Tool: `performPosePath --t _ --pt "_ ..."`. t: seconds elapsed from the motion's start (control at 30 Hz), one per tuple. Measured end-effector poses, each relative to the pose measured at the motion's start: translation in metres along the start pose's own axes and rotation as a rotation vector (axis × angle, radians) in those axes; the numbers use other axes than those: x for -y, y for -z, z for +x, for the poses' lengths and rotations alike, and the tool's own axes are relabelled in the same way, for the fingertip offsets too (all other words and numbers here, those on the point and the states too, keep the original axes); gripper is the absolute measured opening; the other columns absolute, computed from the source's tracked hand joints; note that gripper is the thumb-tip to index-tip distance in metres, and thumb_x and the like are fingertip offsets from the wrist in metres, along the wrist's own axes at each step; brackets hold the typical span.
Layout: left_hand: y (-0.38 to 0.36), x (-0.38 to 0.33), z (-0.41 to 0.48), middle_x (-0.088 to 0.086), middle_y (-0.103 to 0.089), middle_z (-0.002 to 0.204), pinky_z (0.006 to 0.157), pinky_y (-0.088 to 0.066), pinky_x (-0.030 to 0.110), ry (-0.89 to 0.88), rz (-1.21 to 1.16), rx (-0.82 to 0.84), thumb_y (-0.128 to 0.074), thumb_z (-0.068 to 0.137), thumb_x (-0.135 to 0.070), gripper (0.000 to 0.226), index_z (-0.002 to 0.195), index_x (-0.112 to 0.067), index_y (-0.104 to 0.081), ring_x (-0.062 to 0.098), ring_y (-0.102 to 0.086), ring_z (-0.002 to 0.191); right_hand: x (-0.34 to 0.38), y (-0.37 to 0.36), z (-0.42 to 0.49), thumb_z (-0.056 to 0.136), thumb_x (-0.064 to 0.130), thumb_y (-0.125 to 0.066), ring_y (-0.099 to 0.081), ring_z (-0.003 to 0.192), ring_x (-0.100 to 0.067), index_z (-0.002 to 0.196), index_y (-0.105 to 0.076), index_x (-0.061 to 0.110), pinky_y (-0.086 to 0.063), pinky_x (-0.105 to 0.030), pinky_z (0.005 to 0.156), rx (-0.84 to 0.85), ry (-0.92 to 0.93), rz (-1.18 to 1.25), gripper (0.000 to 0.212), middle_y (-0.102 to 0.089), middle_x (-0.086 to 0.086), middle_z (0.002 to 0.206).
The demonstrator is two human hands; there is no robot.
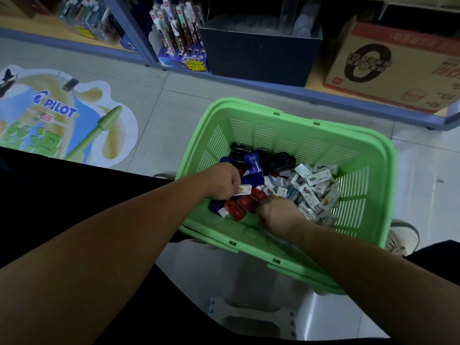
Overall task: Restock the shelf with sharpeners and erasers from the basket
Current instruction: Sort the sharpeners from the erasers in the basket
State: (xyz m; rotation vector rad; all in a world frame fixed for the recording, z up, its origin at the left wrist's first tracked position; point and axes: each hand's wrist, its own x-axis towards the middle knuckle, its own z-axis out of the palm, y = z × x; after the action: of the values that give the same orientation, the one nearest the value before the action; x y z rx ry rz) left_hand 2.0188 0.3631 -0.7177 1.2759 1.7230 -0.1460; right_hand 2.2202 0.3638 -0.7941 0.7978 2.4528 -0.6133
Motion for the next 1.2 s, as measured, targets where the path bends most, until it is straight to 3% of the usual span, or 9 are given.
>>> performPosePath --t 0.07,0.23,0.4,0.47,0.57,0.67,0.73,1.0,1.2 --pt "-0.001 0.001 0.0 0.002 -0.068 0.086 0.072 -0.055 0.031 0.008 -0.019 0.01 -0.068 0.096 -0.012 0.013 0.109 -0.01 -0.072 0.019 -0.067 0.084 0.0 0.003 0.002 0.097 0.02 -0.067 -0.064 0.098 -0.021 0.109 -0.062 0.024 -0.05 -0.03 0.077 0.033 -0.083 0.128 0.014 -0.059 0.004 0.095" --pt "-0.007 -0.004 0.007 0.01 -0.073 0.096 0.069 -0.058 0.03 0.053 -0.076 0.016 -0.07 0.091 -0.009 0.011 0.101 -0.01 -0.075 0.02 -0.07 0.083 -0.026 0.069 0.003 0.089 0.005 -0.069 -0.064 0.088 -0.015 0.102 -0.059 0.026 -0.046 -0.021 0.061 0.098 -0.239 0.511 0.027 -0.063 0.002 0.103" --pt "-0.024 -0.041 0.015 0.008 -0.075 0.105 0.071 -0.058 0.031 -0.049 -0.361 0.136 -0.075 0.093 -0.017 0.022 0.115 -0.018 -0.072 0.015 -0.071 0.085 -0.066 0.137 -0.028 0.089 0.019 -0.07 -0.067 0.099 -0.024 0.113 -0.069 0.02 -0.057 -0.034 0.084 -0.008 -0.453 0.17 0.024 -0.069 -0.002 0.108" --pt "-0.029 -0.041 0.016 -0.001 -0.071 0.107 0.078 -0.06 0.031 -0.086 -0.351 0.125 -0.077 0.093 -0.026 0.026 0.117 -0.021 -0.07 0.011 -0.07 0.09 -0.066 0.142 -0.041 0.093 0.02 -0.067 -0.064 0.089 -0.021 0.106 -0.059 0.013 -0.055 -0.035 0.076 0.002 -0.537 -0.02 0.017 -0.063 0.0 0.097" --pt "-0.028 -0.017 0.014 0.004 -0.071 0.108 0.091 -0.057 0.034 -0.027 0.179 0.18 -0.068 0.098 -0.026 0.015 0.105 -0.014 -0.074 0.015 -0.067 0.096 -0.055 0.122 -0.043 0.097 0.034 -0.066 -0.061 0.089 -0.021 0.099 -0.051 0.018 -0.049 -0.033 0.07 -0.138 -0.415 -0.153 0.022 -0.057 0.002 0.093" --pt "-0.034 0.006 0.007 0.009 -0.069 0.117 0.095 -0.052 0.034 0.055 0.493 0.355 -0.055 0.103 -0.027 0.028 0.116 -0.011 -0.073 0.023 -0.064 0.108 -0.036 0.085 -0.035 0.096 0.036 -0.071 -0.066 0.088 -0.014 0.102 -0.068 0.024 -0.054 -0.031 0.078 -0.022 -0.118 0.308 0.013 -0.068 0.004 0.097" --pt "-0.039 0.012 0.008 0.009 -0.067 0.122 0.096 -0.05 0.034 0.067 0.565 0.378 -0.05 0.104 -0.033 0.034 0.123 -0.014 -0.071 0.024 -0.063 0.11 -0.026 0.055 -0.025 0.095 0.033 -0.073 -0.068 0.091 -0.012 0.105 -0.073 0.026 -0.056 -0.033 0.087 0.111 -0.042 0.449 0.013 -0.072 0.005 0.101" --pt "-0.055 0.024 0.022 0.011 -0.05 0.138 0.107 -0.044 0.044 0.096 0.752 0.343 -0.039 0.101 -0.06 0.058 0.138 -0.021 -0.059 0.029 -0.05 0.122 -0.02 0.006 0.009 0.096 0.039 -0.067 -0.056 0.115 -0.023 0.14 -0.055 0.035 -0.054 -0.041 0.092 0.074 0.009 0.03 0.046 -0.062 0.0 0.122" --pt "-0.039 0.03 0.023 0.007 -0.059 0.119 0.096 -0.049 0.037 -0.036 0.649 0.248 -0.046 0.105 -0.044 0.038 0.125 -0.018 -0.067 0.023 -0.059 0.105 -0.015 0.01 0.023 0.097 0.03 -0.068 -0.063 0.107 -0.022 0.131 -0.059 0.034 -0.055 -0.037 0.091 0.068 -0.038 0.073 0.036 -0.067 0.001 0.108"
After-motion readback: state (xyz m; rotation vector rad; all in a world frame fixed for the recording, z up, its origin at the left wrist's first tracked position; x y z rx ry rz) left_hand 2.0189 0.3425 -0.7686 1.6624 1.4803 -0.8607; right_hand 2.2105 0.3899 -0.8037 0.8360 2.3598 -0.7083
